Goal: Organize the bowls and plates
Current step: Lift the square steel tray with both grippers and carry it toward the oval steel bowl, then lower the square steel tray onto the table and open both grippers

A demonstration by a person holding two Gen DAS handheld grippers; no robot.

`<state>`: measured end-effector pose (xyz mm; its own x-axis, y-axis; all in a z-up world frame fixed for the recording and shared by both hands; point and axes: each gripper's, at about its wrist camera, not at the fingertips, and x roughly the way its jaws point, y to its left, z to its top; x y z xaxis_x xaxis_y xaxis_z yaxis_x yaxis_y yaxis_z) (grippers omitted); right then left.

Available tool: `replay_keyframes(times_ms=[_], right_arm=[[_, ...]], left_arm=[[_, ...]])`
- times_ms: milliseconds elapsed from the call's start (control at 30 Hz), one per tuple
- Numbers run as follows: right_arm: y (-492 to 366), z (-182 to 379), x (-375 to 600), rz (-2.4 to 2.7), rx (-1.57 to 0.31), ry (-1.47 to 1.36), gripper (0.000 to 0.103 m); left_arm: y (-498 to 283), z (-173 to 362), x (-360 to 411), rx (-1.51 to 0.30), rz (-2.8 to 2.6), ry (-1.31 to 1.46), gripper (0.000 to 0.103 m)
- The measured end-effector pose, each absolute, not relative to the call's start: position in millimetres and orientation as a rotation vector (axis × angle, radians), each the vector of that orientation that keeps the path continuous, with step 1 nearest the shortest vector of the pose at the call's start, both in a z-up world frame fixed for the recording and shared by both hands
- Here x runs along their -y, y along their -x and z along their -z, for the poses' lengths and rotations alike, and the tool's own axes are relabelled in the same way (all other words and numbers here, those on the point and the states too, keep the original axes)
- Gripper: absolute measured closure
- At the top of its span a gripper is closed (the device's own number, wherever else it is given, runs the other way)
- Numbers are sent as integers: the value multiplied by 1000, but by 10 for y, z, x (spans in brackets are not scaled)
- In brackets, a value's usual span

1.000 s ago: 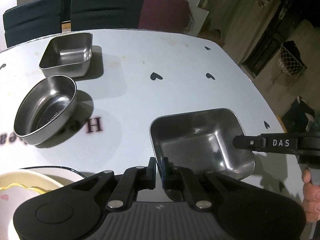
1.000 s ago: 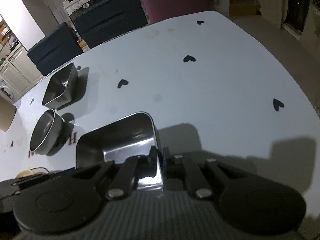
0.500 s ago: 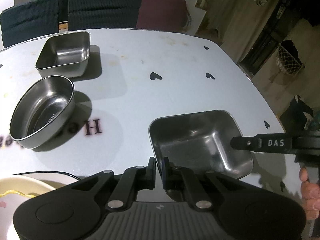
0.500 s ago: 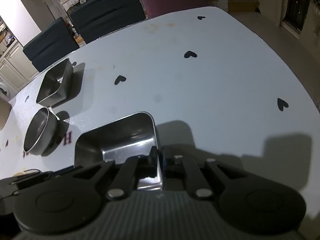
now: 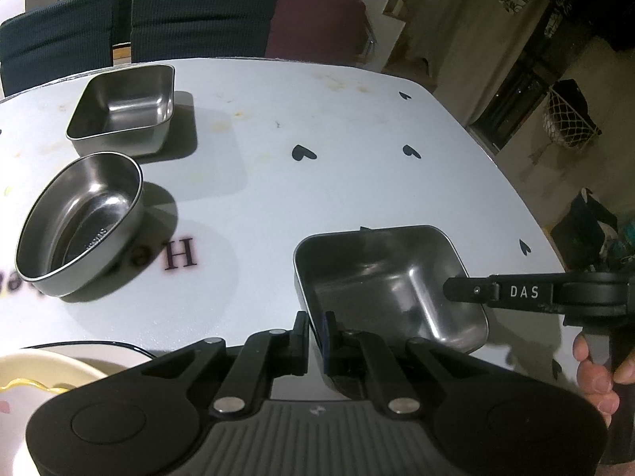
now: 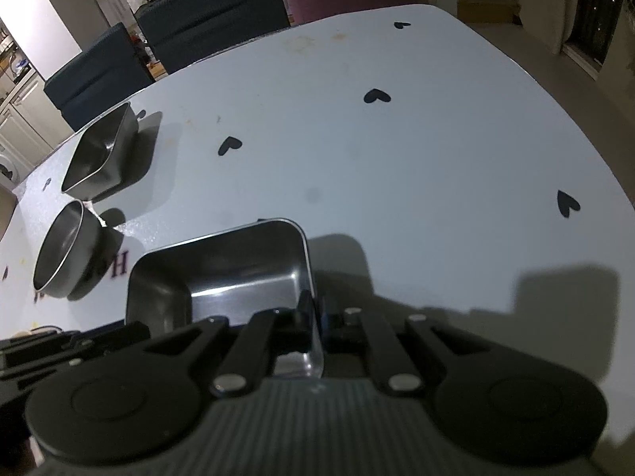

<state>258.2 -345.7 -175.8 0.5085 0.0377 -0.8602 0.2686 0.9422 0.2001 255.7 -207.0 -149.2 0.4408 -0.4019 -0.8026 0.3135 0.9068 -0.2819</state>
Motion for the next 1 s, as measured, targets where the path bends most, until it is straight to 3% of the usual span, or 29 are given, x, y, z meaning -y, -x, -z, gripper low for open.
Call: replay_keyframes(times_ms=[433, 533, 667, 767, 833, 933, 1000], right_arm=[[-2556, 1737, 3501, 128, -1034, -324, 96], [-2540, 1724, 3499, 120, -1033, -312, 95], [-2482, 1664, 3532, 112, -1004, -310, 90], [-2436, 1630, 3565, 115, -994, -302, 79], [-2399, 1600, 3578, 112, -984, -293, 65], [-2333, 1544, 3596, 101, -959, -292, 45], [-2299, 1504, 3609, 102, -941, -283, 38]], left_arm=[[-2567, 1506, 2056, -1038, 436, 106, 92], [-2577, 1517, 2053, -1053, 431, 104, 87], [-2592, 1531, 2038, -1066, 413, 106, 71], [-2586, 1513, 2024, -1065, 408, 117, 56], [-2573, 1485, 2018, -1057, 408, 121, 46], [-2564, 1428, 2011, -1042, 408, 115, 20], [-2562, 1381, 2005, -1029, 412, 106, 9]])
